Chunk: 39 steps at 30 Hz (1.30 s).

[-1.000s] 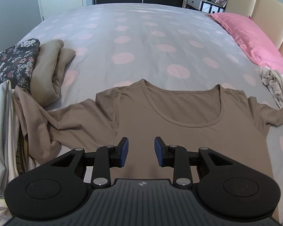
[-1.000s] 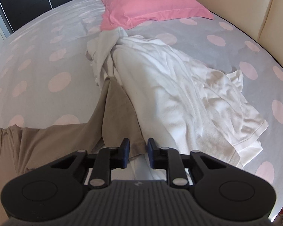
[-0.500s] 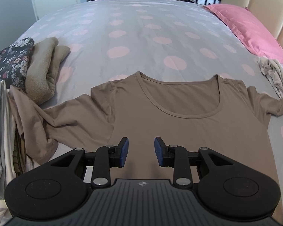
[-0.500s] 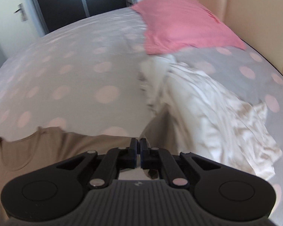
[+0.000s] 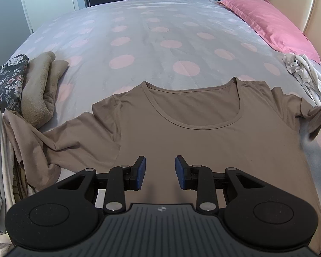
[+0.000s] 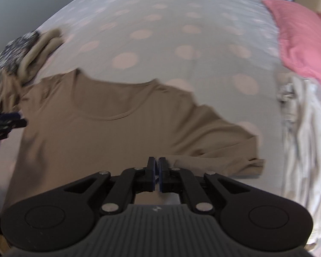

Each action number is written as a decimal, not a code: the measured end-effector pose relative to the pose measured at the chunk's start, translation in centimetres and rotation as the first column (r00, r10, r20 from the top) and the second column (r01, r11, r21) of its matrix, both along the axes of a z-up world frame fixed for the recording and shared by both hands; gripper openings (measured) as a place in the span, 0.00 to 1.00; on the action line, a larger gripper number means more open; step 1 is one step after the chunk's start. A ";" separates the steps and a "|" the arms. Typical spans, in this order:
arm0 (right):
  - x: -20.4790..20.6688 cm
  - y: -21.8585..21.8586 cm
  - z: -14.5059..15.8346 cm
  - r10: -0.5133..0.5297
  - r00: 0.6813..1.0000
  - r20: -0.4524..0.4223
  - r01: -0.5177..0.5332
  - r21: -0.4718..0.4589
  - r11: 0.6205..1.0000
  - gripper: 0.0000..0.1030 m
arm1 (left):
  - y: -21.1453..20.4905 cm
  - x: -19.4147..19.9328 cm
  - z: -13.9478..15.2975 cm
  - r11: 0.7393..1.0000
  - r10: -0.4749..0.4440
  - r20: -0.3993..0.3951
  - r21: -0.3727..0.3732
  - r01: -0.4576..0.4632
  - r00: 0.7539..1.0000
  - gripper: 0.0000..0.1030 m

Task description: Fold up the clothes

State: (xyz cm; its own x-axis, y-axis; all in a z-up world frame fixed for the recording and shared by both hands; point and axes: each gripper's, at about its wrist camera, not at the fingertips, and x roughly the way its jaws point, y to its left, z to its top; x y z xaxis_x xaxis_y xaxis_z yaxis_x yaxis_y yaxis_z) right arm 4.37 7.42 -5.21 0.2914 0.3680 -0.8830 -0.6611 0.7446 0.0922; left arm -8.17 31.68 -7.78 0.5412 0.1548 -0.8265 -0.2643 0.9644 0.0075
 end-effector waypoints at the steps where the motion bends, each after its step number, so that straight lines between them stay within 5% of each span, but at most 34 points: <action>1: -0.6 0.8 -0.4 0.024 1.000 -0.018 -0.024 0.001 1.000 0.04 | -0.2 0.0 0.0 1.000 -0.005 0.000 0.004 0.005 1.000 0.27; 8: -3.4 3.6 -2.0 0.101 0.994 -0.042 -0.102 -0.012 0.995 0.09 | -1.9 0.0 0.1 0.996 -0.081 0.004 0.043 0.081 0.997 0.27; 16: -1.3 0.6 -1.5 -0.092 0.992 -0.087 0.095 0.034 0.995 0.20 | -5.9 -0.3 0.2 0.971 -0.235 0.047 0.043 0.233 0.971 0.31; 22: -1.1 -1.8 -1.2 -0.217 0.973 -0.076 0.215 -0.029 0.976 0.32 | -9.6 0.5 -0.7 0.936 -0.351 0.045 0.048 0.349 0.935 0.37; 31: 1.4 -7.6 -0.3 -0.417 0.906 -0.067 0.418 -0.004 0.908 0.46 | -16.8 3.8 -3.0 0.887 -0.459 0.075 -0.011 0.461 0.885 0.42; 35: 2.7 -10.4 -0.4 -0.505 0.857 -0.103 0.508 0.008 0.861 0.46 | -19.3 5.9 -5.7 0.885 -0.466 0.021 0.006 0.466 0.885 0.42; 36: 2.9 -10.9 -0.5 -0.519 0.848 -0.108 0.522 0.006 0.853 0.46 | -19.5 6.4 -6.3 0.890 -0.457 0.008 0.008 0.457 0.890 0.40; 39: 3.3 -11.8 -0.7 -0.538 0.837 -0.103 0.541 -0.004 0.841 0.46 | -19.2 7.6 -7.4 0.911 -0.412 -0.032 0.005 0.412 0.911 0.10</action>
